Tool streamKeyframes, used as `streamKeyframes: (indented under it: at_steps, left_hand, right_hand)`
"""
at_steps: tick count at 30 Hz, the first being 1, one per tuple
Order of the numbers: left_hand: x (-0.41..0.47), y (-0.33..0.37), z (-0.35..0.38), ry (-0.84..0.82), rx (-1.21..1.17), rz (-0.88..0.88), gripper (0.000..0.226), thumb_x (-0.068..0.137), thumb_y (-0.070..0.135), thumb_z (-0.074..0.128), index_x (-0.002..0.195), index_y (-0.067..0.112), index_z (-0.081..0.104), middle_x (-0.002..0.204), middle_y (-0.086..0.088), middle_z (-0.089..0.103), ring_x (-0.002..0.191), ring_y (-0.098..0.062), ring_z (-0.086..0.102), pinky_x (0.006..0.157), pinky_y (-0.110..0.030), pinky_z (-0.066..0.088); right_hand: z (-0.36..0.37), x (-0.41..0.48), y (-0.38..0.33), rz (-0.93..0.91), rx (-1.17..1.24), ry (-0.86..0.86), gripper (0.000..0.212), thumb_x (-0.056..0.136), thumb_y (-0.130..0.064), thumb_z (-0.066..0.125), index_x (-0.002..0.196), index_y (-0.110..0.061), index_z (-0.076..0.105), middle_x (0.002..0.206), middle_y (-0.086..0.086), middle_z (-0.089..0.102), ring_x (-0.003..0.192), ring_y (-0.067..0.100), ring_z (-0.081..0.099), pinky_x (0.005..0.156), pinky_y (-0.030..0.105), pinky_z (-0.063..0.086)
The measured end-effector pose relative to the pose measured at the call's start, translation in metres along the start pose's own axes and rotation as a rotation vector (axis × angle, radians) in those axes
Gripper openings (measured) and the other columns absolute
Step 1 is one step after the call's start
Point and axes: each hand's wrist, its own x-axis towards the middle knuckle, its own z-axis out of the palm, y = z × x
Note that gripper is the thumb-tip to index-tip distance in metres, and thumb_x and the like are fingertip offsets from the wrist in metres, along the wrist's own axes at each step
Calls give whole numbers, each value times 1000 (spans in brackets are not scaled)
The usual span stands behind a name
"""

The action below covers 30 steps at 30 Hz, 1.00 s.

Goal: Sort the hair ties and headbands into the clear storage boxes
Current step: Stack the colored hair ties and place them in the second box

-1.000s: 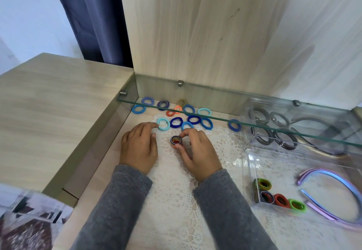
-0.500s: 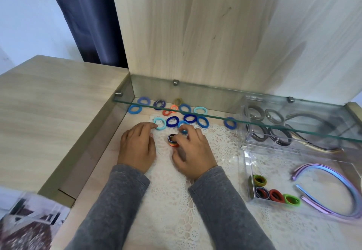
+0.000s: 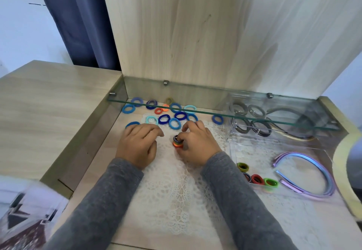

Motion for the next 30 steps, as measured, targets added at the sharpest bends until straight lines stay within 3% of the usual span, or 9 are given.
streamKeyframes:
  at_steps: [5,8,11,14,20,24,30]
  left_hand:
    - [3,12,-3,-86,73,86,32,77,13,42,90,20,70,93,3,70,85,-20,65,74,-34,46]
    - [3,30,-1,-265,-27,-79,44,77,24,38,109,27,69,103,6,71,100,-18,64,86,-35,43]
    - [3,50,0,-382,-103,-203,51,81,22,43,129,34,57,127,8,62,124,-14,51,104,-31,31]
    - [3,64,-1,-402,-210,-234,53,84,10,53,132,32,55,133,7,58,126,-13,48,108,-26,23]
    - [5,82,-4,-412,-332,-250,50,84,5,51,128,27,59,125,11,63,119,-12,52,108,-19,13]
    - [13,95,-7,-390,-378,-257,52,81,2,51,126,27,60,117,12,67,111,-12,55,115,-26,19]
    - [37,126,-7,-391,-414,-222,55,80,2,51,127,29,59,116,12,68,112,-17,52,112,-27,22]
  right_hand:
    - [-14,-8,2,-10,-25,-100,30,89,-40,58,113,-25,65,121,-1,45,115,21,32,94,36,34]
    - [-19,-16,3,-36,-27,-100,25,88,-36,62,108,-23,68,119,-1,46,113,22,34,94,35,35]
    - [-23,-25,5,-61,-44,-81,23,88,-35,62,107,-23,69,115,-2,47,109,21,35,92,34,35]
    - [-28,-34,6,-88,-61,-62,26,88,-40,60,105,-22,70,112,-2,48,107,20,36,88,33,33]
    - [-37,-49,12,-104,-79,-32,27,88,-43,60,104,-25,71,114,-2,48,108,21,36,90,33,32]
    - [-52,-59,22,-101,-62,-4,23,88,-39,61,104,-27,72,114,-1,48,109,22,37,90,32,32]
    - [-81,-76,49,-42,-64,-1,21,83,-41,66,101,-30,73,111,-2,48,104,19,34,86,30,31]
